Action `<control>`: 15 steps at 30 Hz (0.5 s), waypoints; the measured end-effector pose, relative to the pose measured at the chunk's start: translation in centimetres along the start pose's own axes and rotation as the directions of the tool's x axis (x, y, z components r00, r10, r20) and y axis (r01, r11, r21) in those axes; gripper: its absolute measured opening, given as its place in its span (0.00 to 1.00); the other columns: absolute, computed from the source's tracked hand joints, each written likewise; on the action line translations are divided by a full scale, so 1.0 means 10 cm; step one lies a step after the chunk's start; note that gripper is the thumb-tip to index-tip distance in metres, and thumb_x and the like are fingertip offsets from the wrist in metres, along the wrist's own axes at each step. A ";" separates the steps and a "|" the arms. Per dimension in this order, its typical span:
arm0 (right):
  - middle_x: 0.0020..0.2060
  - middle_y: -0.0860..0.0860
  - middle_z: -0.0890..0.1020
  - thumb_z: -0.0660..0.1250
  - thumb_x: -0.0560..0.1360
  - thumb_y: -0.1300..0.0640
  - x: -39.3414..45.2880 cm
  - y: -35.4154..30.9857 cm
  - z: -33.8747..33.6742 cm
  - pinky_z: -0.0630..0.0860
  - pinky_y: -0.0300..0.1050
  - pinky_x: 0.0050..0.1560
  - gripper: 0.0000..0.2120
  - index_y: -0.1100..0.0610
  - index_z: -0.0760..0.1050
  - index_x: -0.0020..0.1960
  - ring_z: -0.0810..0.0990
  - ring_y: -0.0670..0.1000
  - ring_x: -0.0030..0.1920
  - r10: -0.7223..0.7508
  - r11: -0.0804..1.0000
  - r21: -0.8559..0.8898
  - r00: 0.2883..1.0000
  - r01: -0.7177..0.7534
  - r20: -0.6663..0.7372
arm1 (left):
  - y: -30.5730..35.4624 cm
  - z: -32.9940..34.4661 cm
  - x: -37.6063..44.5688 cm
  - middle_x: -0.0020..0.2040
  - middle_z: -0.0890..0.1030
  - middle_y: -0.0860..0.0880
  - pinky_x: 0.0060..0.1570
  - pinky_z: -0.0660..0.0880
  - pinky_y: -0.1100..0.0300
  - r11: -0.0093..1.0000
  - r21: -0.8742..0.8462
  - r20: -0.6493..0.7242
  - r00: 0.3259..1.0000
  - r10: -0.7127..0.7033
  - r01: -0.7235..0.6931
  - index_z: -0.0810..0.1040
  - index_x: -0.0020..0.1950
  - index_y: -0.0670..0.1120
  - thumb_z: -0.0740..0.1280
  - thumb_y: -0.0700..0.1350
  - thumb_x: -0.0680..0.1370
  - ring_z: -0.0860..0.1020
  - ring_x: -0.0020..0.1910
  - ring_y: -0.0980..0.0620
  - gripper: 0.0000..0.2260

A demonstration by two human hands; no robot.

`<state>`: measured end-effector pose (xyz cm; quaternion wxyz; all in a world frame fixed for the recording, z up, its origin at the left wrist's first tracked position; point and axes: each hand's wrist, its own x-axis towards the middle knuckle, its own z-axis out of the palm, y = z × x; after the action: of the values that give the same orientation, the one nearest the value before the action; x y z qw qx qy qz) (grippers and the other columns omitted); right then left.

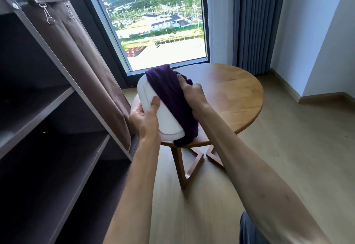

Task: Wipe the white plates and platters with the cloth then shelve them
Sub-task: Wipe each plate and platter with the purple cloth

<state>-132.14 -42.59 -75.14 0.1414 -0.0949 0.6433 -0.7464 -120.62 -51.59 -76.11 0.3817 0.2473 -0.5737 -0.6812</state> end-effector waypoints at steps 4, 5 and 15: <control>0.45 0.53 0.84 0.66 0.81 0.44 -0.02 0.07 -0.08 0.79 0.40 0.39 0.19 0.61 0.80 0.51 0.84 0.50 0.44 0.055 0.998 -0.047 0.990 -0.049 0.134 | -0.15 0.01 0.00 0.41 0.86 0.48 0.32 0.81 0.60 0.983 -0.116 -0.124 0.980 -0.158 0.144 0.83 0.46 0.46 0.78 0.44 0.74 0.85 0.35 0.52 0.06; 0.47 0.54 0.85 0.66 0.81 0.44 -0.03 0.07 -0.08 0.80 0.42 0.43 0.19 0.61 0.80 0.53 0.85 0.51 0.46 0.068 0.997 -0.056 0.985 -0.060 0.156 | -0.16 0.02 0.01 0.40 0.85 0.48 0.31 0.80 0.60 0.978 -0.130 -0.150 0.972 -0.182 0.163 0.82 0.45 0.47 0.78 0.44 0.74 0.85 0.33 0.52 0.06; 0.49 0.58 0.85 0.69 0.79 0.46 -0.39 0.42 0.02 0.81 0.52 0.49 0.20 0.63 0.81 0.59 0.84 0.55 0.46 0.092 0.872 0.456 0.974 -0.180 0.208 | 0.07 0.08 0.27 0.50 0.82 0.47 0.38 0.82 0.51 0.936 -0.270 -0.338 0.888 -0.313 0.227 0.77 0.64 0.41 0.77 0.49 0.75 0.82 0.45 0.47 0.22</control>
<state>-128.06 -42.06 -79.09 0.2700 -0.0789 0.4322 -0.8568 -122.68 -53.31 -74.93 0.4105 0.4066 -0.3698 -0.7276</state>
